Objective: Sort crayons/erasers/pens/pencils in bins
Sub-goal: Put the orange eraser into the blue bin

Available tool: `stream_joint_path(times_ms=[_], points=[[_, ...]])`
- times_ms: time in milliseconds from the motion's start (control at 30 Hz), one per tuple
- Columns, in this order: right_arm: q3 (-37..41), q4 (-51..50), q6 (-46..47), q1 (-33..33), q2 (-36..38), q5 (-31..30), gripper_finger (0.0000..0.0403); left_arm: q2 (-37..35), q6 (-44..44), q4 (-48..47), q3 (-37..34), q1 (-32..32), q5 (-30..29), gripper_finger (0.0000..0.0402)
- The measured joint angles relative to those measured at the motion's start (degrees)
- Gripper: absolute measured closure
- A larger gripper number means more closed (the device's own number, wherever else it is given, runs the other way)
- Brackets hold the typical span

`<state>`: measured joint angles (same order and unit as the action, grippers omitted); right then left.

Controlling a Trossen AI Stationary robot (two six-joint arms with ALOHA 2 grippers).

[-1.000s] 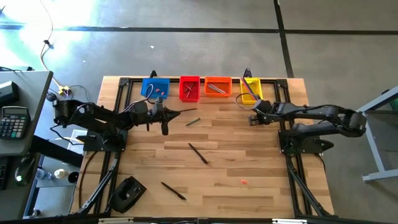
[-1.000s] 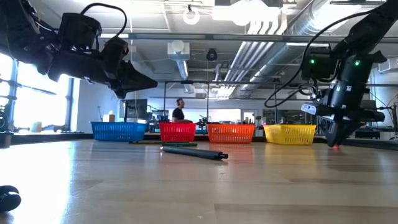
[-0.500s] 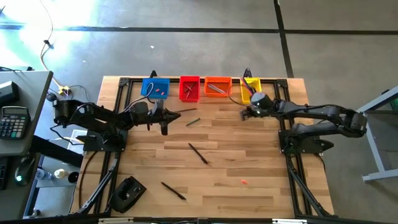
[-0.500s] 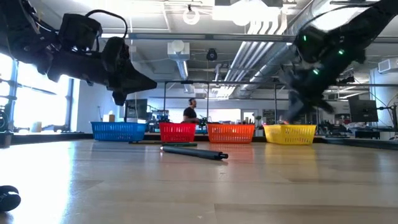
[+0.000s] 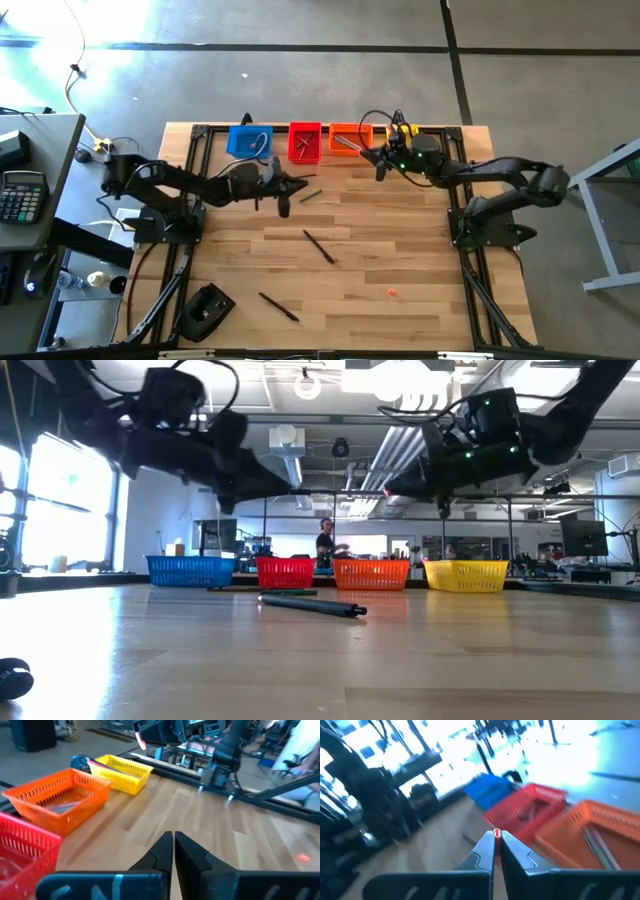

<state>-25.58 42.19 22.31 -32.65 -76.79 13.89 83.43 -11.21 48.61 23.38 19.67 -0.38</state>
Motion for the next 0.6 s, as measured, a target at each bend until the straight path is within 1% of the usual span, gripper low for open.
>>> stream_joint_path(times_ms=[133, 233, 300, 433, 600], points=[[0.0, 9.7, 2.5, -1.6, -4.9, 2.9, 0.0400, 4.4, 3.8, 0.0, 4.1, -2.1, -4.2, 0.0373], [-0.1, 16.4, 5.2, -2.3, -7.8, 5.3, 0.0400, 6.9, 9.8, 0.1, 7.1, -3.9, -7.9, 0.0354], [-0.9, 18.5, 7.1, -2.5, -9.5, 7.1, 0.0400, 8.5, 15.3, 0.8, 9.2, -5.4, -12.1, 0.0343], [-3.0, 22.2, 8.9, -1.8, -12.0, 8.6, 0.0400, 11.5, 26.2, 0.9, 13.3, -8.1, -21.9, 0.0323], [-5.7, 26.6, 11.2, -0.6, -14.3, 11.7, 0.0400, 15.6, 36.5, 1.1, 18.9, -10.5, -29.9, 0.0308]])
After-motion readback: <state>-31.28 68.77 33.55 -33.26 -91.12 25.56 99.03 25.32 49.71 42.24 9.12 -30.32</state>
